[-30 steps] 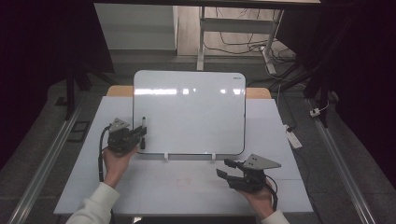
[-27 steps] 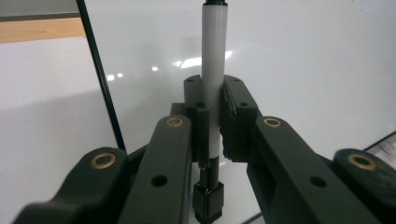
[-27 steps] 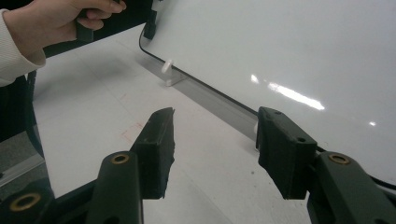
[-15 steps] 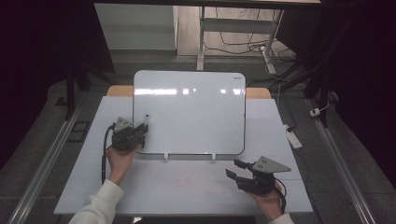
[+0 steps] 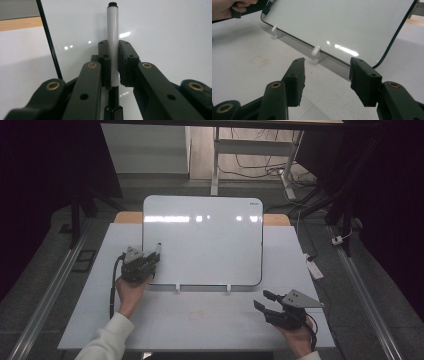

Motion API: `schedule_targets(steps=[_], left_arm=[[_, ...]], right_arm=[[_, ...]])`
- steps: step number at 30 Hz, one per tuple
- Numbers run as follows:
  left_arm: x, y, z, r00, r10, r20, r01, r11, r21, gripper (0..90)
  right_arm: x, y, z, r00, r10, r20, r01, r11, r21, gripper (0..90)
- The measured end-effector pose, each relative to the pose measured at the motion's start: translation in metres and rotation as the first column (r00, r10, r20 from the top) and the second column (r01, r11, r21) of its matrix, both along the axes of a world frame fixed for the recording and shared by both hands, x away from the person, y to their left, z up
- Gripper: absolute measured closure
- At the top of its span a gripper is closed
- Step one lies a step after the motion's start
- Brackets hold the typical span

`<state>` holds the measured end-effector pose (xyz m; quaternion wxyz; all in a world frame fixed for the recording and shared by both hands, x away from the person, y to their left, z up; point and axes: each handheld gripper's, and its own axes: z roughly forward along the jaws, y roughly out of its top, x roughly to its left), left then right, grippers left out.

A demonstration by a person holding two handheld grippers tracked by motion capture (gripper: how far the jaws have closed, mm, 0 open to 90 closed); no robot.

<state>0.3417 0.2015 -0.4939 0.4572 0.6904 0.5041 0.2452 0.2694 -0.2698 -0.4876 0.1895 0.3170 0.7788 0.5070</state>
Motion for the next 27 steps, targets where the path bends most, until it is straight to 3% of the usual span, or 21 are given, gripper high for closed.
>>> schedule_targets(steps=[19, 22, 27], left_arm=[[-0.001, 0.004, -0.002, 0.9996, -0.018, 0.021, 0.018, 0.9998, -0.001, 76.5], [-0.003, 0.005, 0.001, 0.9993, -0.023, 0.028, 0.023, 0.9997, -0.011, 66.7], [-0.012, 0.009, 0.008, 0.9954, -0.094, 0.016, 0.094, 0.9951, -0.031, 50.0]], right_arm=[[0.0, -0.002, -0.003, 1.0, 0.0, -0.006, 0.0, 1.0, -0.009, 45.9], [0.0, -0.003, -0.003, 1.0, -0.001, -0.004, 0.001, 1.0, -0.009, 45.8], [0.002, -0.006, -0.004, 1.0, -0.01, 0.001, 0.01, 0.9994, -0.032, 44.7]])
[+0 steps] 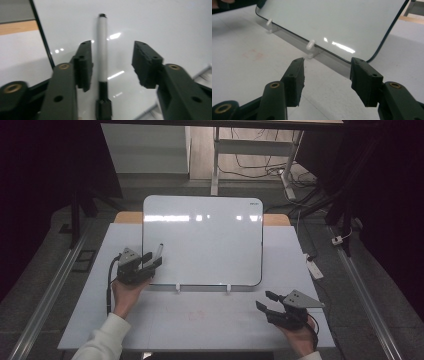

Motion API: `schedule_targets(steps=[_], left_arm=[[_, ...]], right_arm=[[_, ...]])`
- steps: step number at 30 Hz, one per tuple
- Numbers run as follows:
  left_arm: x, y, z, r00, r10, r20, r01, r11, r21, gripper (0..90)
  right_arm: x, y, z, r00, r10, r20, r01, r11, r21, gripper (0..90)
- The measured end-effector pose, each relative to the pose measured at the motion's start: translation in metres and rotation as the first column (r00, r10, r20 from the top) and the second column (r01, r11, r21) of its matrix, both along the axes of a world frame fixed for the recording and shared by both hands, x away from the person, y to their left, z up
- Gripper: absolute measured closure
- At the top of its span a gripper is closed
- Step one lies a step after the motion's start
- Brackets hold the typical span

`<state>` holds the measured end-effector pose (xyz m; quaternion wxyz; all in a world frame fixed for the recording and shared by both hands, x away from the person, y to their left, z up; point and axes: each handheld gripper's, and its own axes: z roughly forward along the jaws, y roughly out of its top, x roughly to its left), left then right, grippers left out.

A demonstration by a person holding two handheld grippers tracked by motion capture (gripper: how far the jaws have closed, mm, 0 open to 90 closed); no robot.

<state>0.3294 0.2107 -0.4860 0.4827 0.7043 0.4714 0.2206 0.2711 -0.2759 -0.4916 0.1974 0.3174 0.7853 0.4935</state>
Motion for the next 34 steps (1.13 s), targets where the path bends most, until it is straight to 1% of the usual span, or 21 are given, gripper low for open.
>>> schedule_targets(steps=[3, 9, 14, 17, 22, 26, 28, 31, 34], left_arm=[[-0.007, 0.001, 0.004, 0.999, -0.038, -0.021, 0.038, 0.9992, -0.008, 42.6], [-0.028, 0.006, 0.009, 0.9924, -0.115, -0.045, 0.115, 0.9934, 0.0, 37.3], [-0.051, 0.013, 0.007, 0.9818, -0.174, -0.076, 0.175, 0.9844, 0.013, 34.6], [-0.064, 0.02, 0.003, 0.9742, -0.203, -0.098, 0.205, 0.9788, 0.005, 32.1], [-0.083, 0.031, -0.007, 0.9662, -0.22, -0.135, 0.222, 0.9749, 0.007, 31.1], [-0.094, 0.034, -0.011, 0.96, -0.235, -0.152, 0.239, 0.9711, 0.006, 30.0], [-0.096, 0.034, -0.014, 0.9562, -0.245, -0.16, 0.248, 0.9687, 0.002, 29.8], [-0.095, 0.035, -0.018, 0.9547, -0.242, -0.173, 0.246, 0.9693, 0.002, 29.1], [-0.094, 0.035, -0.018, 0.9553, -0.24, -0.173, 0.244, 0.9698, 0.003, 28.6]], right_arm=[[0.0, -0.002, -0.001, 0.9999, -0.002, 0.014, 0.002, 0.9997, -0.023, 43.9], [0.003, -0.009, -0.002, 0.9997, -0.014, 0.021, 0.014, 0.9994, -0.031, 42.9], [0.005, -0.012, -0.002, 0.9994, -0.022, 0.027, 0.023, 0.9986, -0.048, 42.7], [0.006, -0.013, -0.003, 0.9992, -0.02, 0.034, 0.022, 0.9978, -0.063, 42.7], [0.007, -0.015, -0.005, 0.9985, -0.023, 0.049, 0.027, 0.9954, -0.092, 42.6], [0.009, -0.018, -0.005, 0.9979, -0.032, 0.056, 0.038, 0.9935, -0.107, 42.3], [0.009, -0.019, -0.005, 0.9973, -0.032, 0.067, 0.039, 0.9928, -0.113, 42.3], [0.009, -0.02, -0.004, 0.9965, -0.033, 0.077, 0.042, 0.992, -0.119, 42.2], [0.009, -0.021, -0.004, 0.9965, -0.035, 0.076, 0.043, 0.9921, -0.118, 42.0]])
